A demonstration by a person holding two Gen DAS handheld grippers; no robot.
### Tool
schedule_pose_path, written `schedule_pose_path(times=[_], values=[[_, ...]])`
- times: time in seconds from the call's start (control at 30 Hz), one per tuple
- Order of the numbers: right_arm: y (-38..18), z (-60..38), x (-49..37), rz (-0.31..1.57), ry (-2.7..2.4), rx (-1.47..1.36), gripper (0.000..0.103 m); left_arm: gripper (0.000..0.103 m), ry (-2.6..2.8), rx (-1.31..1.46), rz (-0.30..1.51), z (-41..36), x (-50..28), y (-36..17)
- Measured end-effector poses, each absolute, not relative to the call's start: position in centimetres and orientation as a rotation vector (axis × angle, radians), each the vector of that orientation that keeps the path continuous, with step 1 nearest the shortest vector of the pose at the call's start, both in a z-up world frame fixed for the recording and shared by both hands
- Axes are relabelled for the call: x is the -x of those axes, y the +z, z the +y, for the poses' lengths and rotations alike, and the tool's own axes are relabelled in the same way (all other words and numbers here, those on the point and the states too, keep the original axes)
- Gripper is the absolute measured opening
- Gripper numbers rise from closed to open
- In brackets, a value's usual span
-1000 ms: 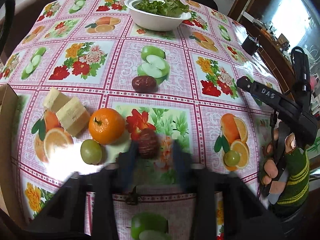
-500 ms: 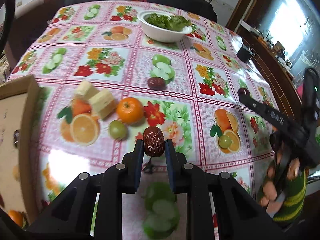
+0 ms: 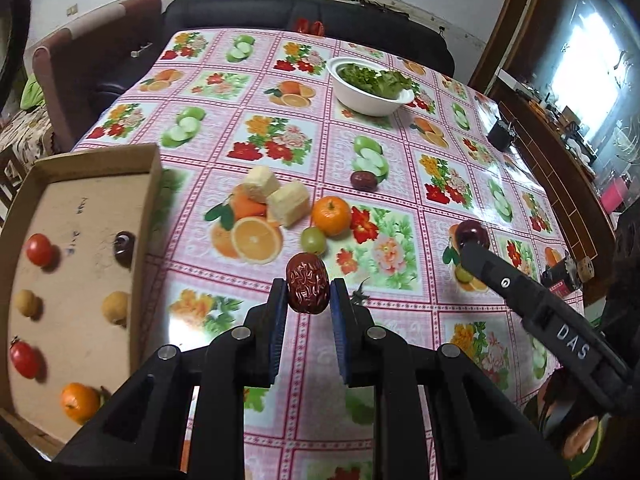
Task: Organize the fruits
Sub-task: 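Grasp a red date with the left tool while the right tool grasps a dark plum, then carry the red date and dark plum over the cardboard box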
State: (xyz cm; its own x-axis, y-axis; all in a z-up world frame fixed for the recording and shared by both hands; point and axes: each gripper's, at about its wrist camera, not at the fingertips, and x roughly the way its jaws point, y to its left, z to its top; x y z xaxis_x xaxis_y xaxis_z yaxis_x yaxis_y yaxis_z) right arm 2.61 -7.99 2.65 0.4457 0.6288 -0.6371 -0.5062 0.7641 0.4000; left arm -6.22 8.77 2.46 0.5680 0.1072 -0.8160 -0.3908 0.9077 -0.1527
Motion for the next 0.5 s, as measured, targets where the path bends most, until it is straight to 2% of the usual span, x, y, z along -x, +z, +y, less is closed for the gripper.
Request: schedule_pose_path(times=[0.5], values=[[2.8, -3.7, 0.9, 0.87, 0.797, -0.104, 0.023, 0.019, 0.384, 0.362, 0.905, 12.2, 10.6, 2.9]])
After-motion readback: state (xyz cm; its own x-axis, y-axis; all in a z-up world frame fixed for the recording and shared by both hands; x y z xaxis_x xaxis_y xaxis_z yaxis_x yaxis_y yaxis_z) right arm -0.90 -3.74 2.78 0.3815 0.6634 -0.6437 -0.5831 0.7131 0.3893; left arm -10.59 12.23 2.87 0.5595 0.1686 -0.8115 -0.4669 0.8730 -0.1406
